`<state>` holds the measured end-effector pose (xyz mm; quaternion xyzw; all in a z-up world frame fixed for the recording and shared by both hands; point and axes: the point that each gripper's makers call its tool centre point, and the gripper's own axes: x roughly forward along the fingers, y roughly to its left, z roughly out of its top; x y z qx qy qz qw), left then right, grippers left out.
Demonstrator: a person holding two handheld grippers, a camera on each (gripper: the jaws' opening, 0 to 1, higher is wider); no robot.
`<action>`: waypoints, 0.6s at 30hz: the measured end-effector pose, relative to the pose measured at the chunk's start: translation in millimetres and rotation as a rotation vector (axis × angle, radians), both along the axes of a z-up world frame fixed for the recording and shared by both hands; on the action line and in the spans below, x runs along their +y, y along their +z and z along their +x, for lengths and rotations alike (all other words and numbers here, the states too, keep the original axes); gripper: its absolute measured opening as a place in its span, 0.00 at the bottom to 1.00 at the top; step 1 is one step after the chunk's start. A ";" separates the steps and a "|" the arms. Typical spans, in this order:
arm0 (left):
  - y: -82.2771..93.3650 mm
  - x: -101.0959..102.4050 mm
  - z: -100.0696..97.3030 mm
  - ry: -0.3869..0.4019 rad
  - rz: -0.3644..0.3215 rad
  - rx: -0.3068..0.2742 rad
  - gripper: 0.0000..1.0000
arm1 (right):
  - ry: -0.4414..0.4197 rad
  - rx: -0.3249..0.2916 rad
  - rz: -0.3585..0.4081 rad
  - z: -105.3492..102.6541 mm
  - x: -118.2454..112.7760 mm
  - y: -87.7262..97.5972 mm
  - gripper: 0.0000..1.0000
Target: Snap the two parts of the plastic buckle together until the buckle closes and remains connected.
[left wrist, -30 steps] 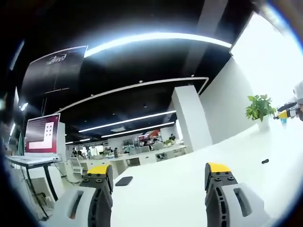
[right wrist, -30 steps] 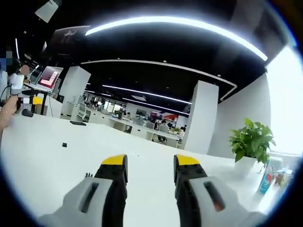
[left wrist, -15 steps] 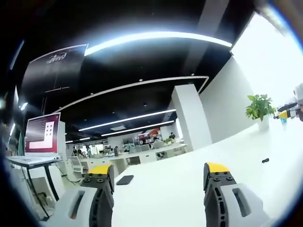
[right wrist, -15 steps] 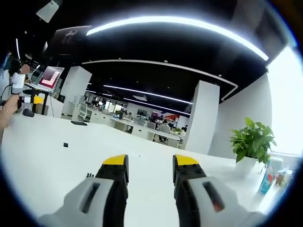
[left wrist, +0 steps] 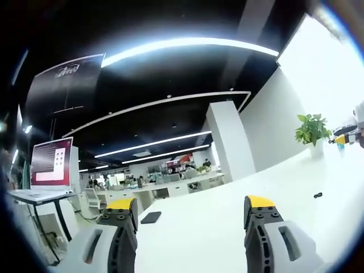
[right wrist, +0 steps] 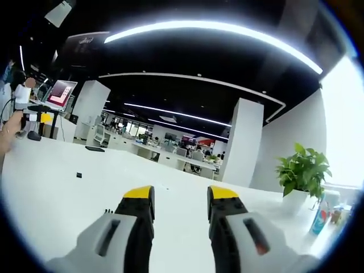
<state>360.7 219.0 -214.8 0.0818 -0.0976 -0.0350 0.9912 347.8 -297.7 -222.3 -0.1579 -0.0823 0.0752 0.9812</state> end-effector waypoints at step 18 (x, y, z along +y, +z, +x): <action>12.3 -8.9 5.2 -0.068 0.090 0.057 0.76 | 0.018 -0.007 -0.011 -1.8 5.0 1.1 0.37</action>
